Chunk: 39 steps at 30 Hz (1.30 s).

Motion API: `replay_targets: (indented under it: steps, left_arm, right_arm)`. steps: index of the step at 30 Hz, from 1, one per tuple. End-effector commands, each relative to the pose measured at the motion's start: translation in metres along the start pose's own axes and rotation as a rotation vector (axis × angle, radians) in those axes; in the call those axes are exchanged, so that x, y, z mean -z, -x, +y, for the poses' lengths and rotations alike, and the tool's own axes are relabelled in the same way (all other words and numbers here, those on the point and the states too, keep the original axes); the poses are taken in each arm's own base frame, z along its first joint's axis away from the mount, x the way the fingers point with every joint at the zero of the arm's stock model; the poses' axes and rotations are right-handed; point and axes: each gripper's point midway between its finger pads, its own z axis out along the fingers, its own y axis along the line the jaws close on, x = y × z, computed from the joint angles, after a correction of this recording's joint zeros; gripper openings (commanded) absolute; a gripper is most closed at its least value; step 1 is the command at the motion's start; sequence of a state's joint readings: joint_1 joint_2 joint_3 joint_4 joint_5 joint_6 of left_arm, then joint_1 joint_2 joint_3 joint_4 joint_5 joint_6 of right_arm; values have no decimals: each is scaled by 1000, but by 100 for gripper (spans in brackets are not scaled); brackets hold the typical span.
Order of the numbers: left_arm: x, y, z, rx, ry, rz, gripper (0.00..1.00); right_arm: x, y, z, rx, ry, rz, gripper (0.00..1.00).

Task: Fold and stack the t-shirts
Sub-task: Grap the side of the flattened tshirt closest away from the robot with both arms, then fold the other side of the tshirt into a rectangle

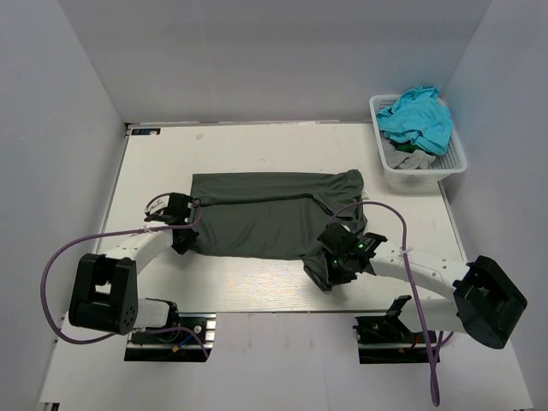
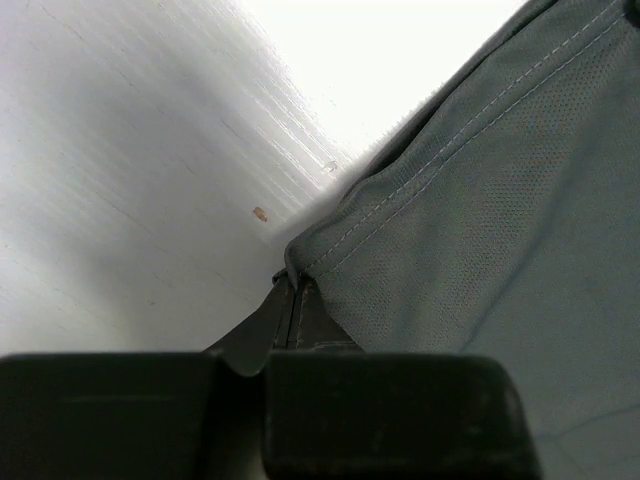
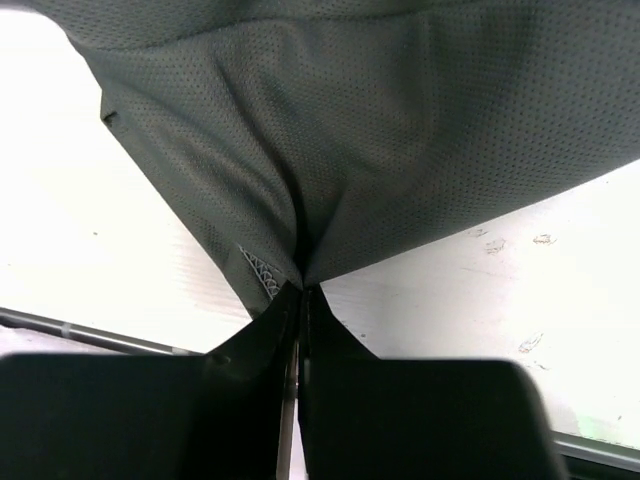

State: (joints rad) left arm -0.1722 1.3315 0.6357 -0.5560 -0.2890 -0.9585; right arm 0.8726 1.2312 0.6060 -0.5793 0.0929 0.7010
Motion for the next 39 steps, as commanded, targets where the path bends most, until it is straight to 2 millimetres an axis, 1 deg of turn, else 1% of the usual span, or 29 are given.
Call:
replay_targets:
  steps: [1,5,7,8,9,10,12,13,15,17,18,20,21,22,23,24,25,26,27,28,29,30,31,32,33,34,36,37,39]
  left_arm:
    - [2,4,-1,5,-3,-13,0]
    - [19,0,-3,-12,-28,8,0]
    - [30,7,-9,-1,-60,-13,0]
    - [34,8,-11,3,-77,-14,0]
    - [38,11,-13,7,-88,-22,0]
    - [44,16,-18,16,-113,-39,0]
    - [48,22,-20,27,-117,-46,0]
    - [54,30,-28,35,-140,-62,0]
    - [59,37,-35,26,-141,-64,0]
    - [59,41,-40,23,-134,-59,0]
    - [59,45,-47,23,-134,-58,0]
    - [59,48,-51,19,-122,-50,0]
    - [61,58,-56,32,-124,-70,0]
    - [58,59,-58,30,-117,-65,0]
    - [61,66,-63,35,-121,-84,0]
    - [62,67,-65,34,-117,-82,0]
    - [58,70,-66,32,-103,-86,0]
    - [62,78,-71,36,-103,-103,0]
    - [61,78,-72,33,-94,-97,0]
    - [61,83,-75,34,-89,-108,0]
    - [64,90,-79,38,-87,-122,0]
    - [58,88,-80,29,-65,-107,0]
    - [56,91,-81,29,-55,-117,0]
    - [57,98,-86,33,-56,-132,0]
    - [52,96,-86,25,-36,-118,0]
    - [49,99,-86,32,-29,-118,0]
    - [47,107,-92,42,-30,-123,0]
    - [41,106,-93,36,-17,-114,0]
    - [38,113,-97,47,-14,-117,0]
  right_arm:
    - [8,1,5,-10,17,-4,0]
    - [24,15,16,2,61,-43,0]
    - [33,24,24,20,98,-81,0]
    - [37,31,23,15,91,-108,0]
    - [38,32,22,16,85,-113,0]
    - [39,38,19,4,64,-137,0]
    - [49,49,20,-9,55,-158,0]
    - [54,60,20,-15,47,-189,0]
    - [60,72,16,-24,23,-217,0]
    - [68,91,11,-43,-14,-264,0]
    - [73,98,8,-44,-30,-279,0]
    - [75,110,-3,-52,-64,-298,0]
    - [81,122,-3,-70,-59,-326,0]
    - [82,129,-9,-87,-72,-336,0]
    - [82,133,-12,-77,-87,-341,0]
    - [84,144,-13,-87,-87,-359,0]
    - [84,149,-18,-102,-97,-361,0]
    - [87,158,-20,-91,-93,-374,0]
    - [85,163,-21,-91,-101,-368,0]
    - [86,171,-27,-97,-112,-377,0]
    - [89,178,-27,-95,-107,-389,0]
    - [88,184,-28,-72,-113,-388,0]
    - [91,196,-31,-82,-103,-409,0]
    - [87,199,-31,-68,-102,-402,0]
    - [87,202,-31,-49,-96,-399,0]
    - [90,215,-31,-47,-82,-423,0]
    - [86,221,-34,-15,-71,-403,0]
    - [86,233,-30,3,-63,-410,0]
    - [89,246,-30,23,-50,-421,0]
